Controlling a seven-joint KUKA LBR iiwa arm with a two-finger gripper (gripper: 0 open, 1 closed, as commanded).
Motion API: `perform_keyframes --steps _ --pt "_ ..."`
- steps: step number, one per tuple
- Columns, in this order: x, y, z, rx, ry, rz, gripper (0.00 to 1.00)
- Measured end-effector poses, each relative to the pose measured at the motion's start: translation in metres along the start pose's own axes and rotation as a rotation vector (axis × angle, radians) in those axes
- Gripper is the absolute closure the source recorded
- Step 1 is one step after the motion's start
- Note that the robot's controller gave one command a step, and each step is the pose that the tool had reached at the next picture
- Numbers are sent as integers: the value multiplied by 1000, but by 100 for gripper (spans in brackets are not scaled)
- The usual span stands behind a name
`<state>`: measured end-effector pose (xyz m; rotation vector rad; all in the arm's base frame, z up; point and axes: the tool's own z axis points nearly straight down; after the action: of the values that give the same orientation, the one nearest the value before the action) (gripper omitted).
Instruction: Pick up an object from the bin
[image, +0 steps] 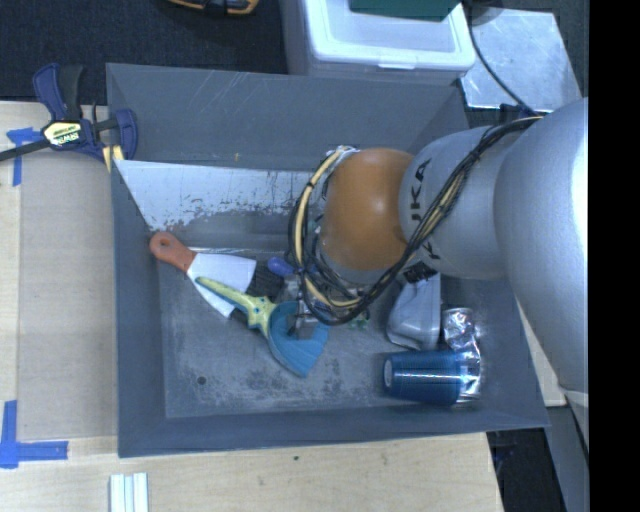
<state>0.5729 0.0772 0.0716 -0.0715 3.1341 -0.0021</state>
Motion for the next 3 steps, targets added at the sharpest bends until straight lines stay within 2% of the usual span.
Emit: perform_keyframes --steps 1,2,3 --pt "12 1 -90 0 -5 2 100" --pt "4 -12 -123 1 2 25 100" --pt "26 -6 -209 0 3 18 100"
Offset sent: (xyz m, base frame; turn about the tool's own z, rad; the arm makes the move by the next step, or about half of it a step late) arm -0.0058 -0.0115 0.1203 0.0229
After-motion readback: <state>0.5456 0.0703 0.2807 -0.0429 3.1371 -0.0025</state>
